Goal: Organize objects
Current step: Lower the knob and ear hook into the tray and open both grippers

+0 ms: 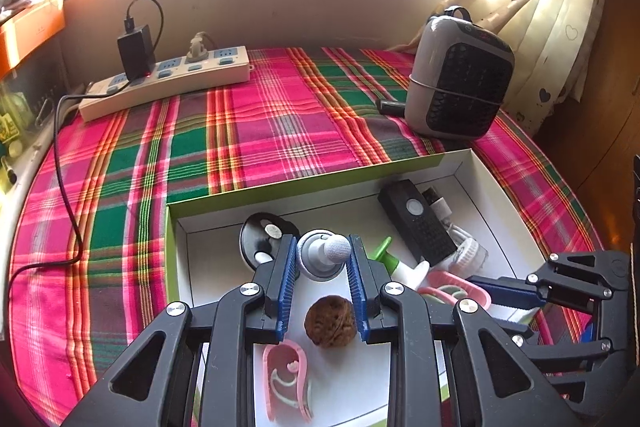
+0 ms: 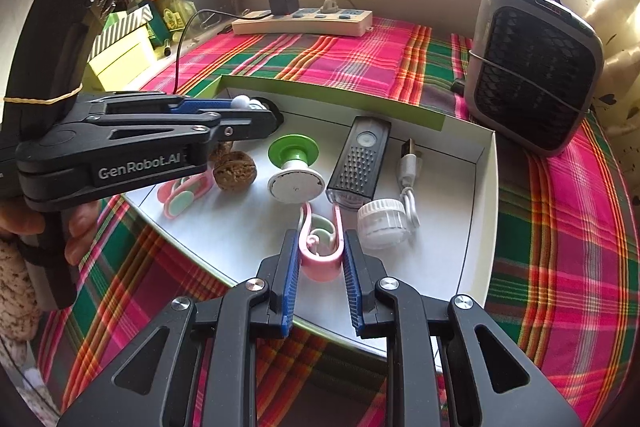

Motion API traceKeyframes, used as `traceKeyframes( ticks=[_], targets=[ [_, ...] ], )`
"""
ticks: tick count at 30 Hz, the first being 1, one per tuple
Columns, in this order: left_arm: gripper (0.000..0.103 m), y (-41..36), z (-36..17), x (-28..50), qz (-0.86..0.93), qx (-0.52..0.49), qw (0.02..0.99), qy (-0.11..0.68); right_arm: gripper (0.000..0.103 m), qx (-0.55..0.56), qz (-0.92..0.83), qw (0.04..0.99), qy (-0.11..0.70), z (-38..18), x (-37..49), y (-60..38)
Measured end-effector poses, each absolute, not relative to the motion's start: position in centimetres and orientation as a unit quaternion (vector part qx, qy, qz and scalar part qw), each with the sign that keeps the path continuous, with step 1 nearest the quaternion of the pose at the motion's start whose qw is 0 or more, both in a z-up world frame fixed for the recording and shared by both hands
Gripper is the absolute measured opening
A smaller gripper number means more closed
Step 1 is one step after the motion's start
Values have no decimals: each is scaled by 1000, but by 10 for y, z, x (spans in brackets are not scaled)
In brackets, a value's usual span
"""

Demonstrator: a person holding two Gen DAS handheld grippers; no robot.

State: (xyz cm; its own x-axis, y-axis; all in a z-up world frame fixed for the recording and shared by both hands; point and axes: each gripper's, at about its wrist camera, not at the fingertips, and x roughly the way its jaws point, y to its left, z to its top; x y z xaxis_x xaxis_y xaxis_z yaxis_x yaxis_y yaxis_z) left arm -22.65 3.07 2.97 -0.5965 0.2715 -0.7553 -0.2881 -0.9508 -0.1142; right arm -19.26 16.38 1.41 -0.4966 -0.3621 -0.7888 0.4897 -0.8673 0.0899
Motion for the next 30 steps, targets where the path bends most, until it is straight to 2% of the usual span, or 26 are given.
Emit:
traceKeyframes(
  ticks=[30],
  targets=[
    [24,44,12,-238,886,-440,145,21,22,425,-866,252,75,16,-188,161]
  ],
)
